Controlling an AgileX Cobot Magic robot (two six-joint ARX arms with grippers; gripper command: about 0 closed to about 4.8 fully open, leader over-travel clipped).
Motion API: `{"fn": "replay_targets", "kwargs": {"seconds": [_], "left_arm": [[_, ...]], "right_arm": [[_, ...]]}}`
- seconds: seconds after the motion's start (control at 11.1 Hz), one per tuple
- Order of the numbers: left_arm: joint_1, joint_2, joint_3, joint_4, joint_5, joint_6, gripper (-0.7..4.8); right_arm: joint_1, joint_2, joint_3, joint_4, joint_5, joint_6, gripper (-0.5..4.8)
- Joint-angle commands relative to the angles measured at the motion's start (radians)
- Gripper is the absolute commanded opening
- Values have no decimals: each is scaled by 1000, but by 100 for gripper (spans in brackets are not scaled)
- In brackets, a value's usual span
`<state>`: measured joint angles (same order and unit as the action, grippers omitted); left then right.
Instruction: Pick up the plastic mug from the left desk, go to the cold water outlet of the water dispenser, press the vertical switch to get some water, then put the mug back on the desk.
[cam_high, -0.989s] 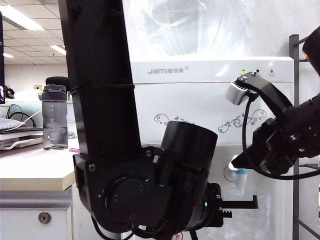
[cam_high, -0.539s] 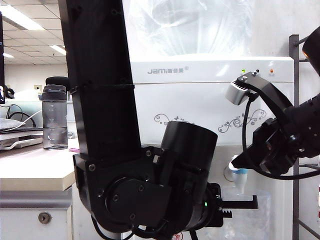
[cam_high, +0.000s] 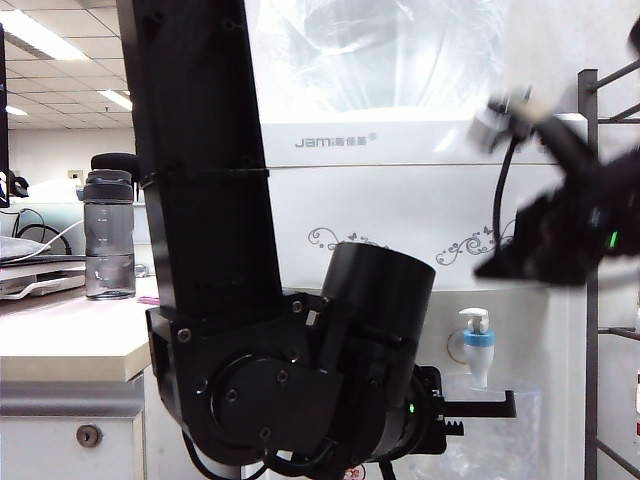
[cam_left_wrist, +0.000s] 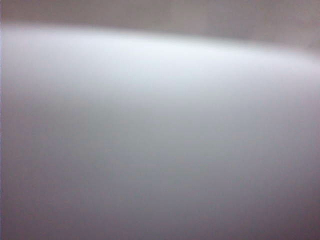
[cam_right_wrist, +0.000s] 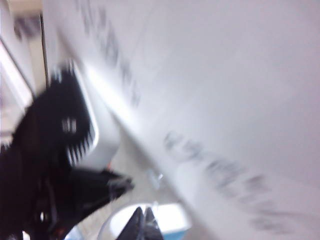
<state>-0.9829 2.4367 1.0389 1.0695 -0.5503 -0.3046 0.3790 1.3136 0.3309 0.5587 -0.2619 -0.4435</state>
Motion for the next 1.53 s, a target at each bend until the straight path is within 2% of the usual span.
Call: {"fn": "replay_targets", "kwargs": {"seconds": [0.09, 0.45, 0.72, 0.9, 1.35, 1.53], "left_arm": [[-1, 0, 4, 2, 13, -2, -5], [0, 0, 4, 2, 13, -2, -5], [0, 0, 3, -3, 17, 20, -5], [0, 0, 3, -44, 95, 66, -6], [0, 0, 4, -85, 199, 74, -6], [0, 0, 4, -89, 241, 115, -5]], "right_arm": [[2, -155, 10, -84, -2, 46, -5], [2, -373, 10, -127, 26, 133, -5], [-1, -445, 10, -154, 33, 137, -5], [-1, -458, 10, -158, 37, 137, -5], [-8, -459, 10, -132, 96, 136, -5], [-21, -459, 11, -117, 107, 137, -5]]}}
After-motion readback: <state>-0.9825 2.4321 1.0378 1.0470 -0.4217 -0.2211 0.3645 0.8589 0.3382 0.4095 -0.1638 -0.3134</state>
